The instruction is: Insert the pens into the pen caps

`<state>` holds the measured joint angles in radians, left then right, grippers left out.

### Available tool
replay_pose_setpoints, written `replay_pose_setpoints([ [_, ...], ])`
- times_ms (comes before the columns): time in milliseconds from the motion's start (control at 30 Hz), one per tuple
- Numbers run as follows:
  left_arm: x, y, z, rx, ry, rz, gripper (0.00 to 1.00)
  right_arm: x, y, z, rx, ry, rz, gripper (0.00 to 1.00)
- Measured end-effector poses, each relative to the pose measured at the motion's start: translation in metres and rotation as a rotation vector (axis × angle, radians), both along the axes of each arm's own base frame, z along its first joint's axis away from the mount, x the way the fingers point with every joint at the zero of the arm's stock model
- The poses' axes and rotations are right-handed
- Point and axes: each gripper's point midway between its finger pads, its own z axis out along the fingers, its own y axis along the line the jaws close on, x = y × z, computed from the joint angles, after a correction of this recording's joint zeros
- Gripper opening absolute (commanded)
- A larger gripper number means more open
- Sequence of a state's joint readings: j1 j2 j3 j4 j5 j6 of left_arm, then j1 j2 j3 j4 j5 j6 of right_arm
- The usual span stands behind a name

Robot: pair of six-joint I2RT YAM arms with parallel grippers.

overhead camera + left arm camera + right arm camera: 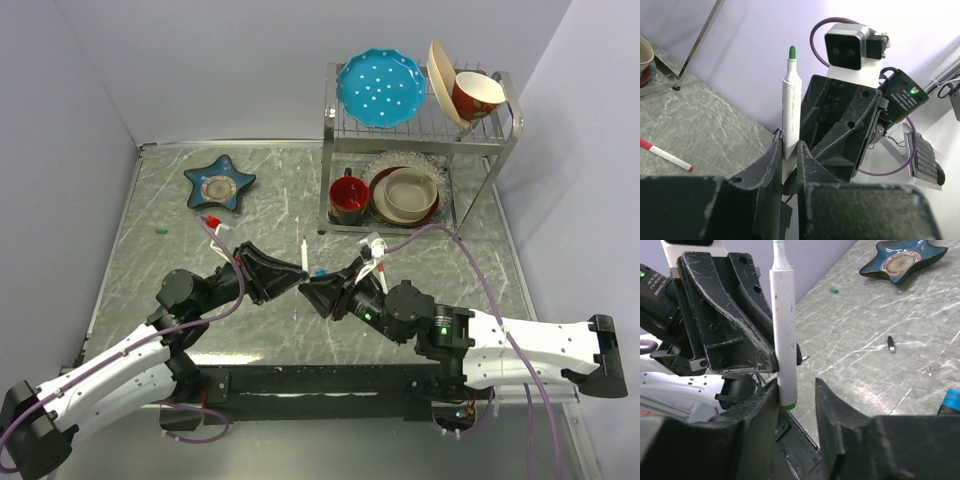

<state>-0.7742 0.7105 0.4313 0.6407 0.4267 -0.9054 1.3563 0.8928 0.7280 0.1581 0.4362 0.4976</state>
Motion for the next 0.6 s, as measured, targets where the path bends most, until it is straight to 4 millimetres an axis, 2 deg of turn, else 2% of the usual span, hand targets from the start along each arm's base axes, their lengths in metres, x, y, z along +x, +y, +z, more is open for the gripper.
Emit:
replay_pose_setpoints([
  [67, 0.001, 0.0, -0.001, -0.001, 0.002, 0.006, 0.02, 0.0, 0.001, 0.001, -0.002, -0.002, 0.005, 0.14],
  [100, 0.002, 0.0, -0.002, -0.001, 0.006, 0.008, 0.05, -0.001, 0.003, 0.001, -0.002, -0.003, 0.011, 0.0],
  [133, 0.002, 0.0, -0.002, -0.002, 0.009, 0.008, 0.14, 0.0, 0.004, 0.0, -0.008, -0.004, 0.01, 0.0],
  [200, 0.004, 0.0, -0.003, -0.001, 0.013, 0.013, 0.24, 0.001, 0.004, -0.001, -0.017, -0.008, 0.007, 0.0],
  [233, 0.004, 0.0, -0.004, 0.001, 0.016, 0.015, 0.34, 0.002, 0.004, -0.002, -0.02, -0.007, 0.007, 0.0],
  [300, 0.005, -0.001, -0.005, 0.012, 0.014, 0.019, 0.41, 0.001, 0.004, -0.003, -0.023, -0.006, 0.014, 0.0],
  [367, 0.005, -0.002, -0.005, 0.028, 0.01, 0.018, 0.42, -0.002, 0.006, -0.004, -0.026, -0.004, 0.034, 0.0],
  [467, 0.005, -0.002, 0.005, 0.042, -0.015, 0.026, 0.41, -0.009, 0.01, -0.007, -0.035, 0.003, 0.076, 0.0],
  [567, 0.006, -0.001, 0.018, 0.053, -0.054, 0.039, 0.31, -0.014, 0.012, -0.008, -0.032, 0.011, 0.109, 0.0],
  [600, 0.007, -0.001, 0.02, 0.062, -0.064, 0.044, 0.22, -0.016, 0.013, -0.007, -0.024, 0.013, 0.116, 0.0],
])
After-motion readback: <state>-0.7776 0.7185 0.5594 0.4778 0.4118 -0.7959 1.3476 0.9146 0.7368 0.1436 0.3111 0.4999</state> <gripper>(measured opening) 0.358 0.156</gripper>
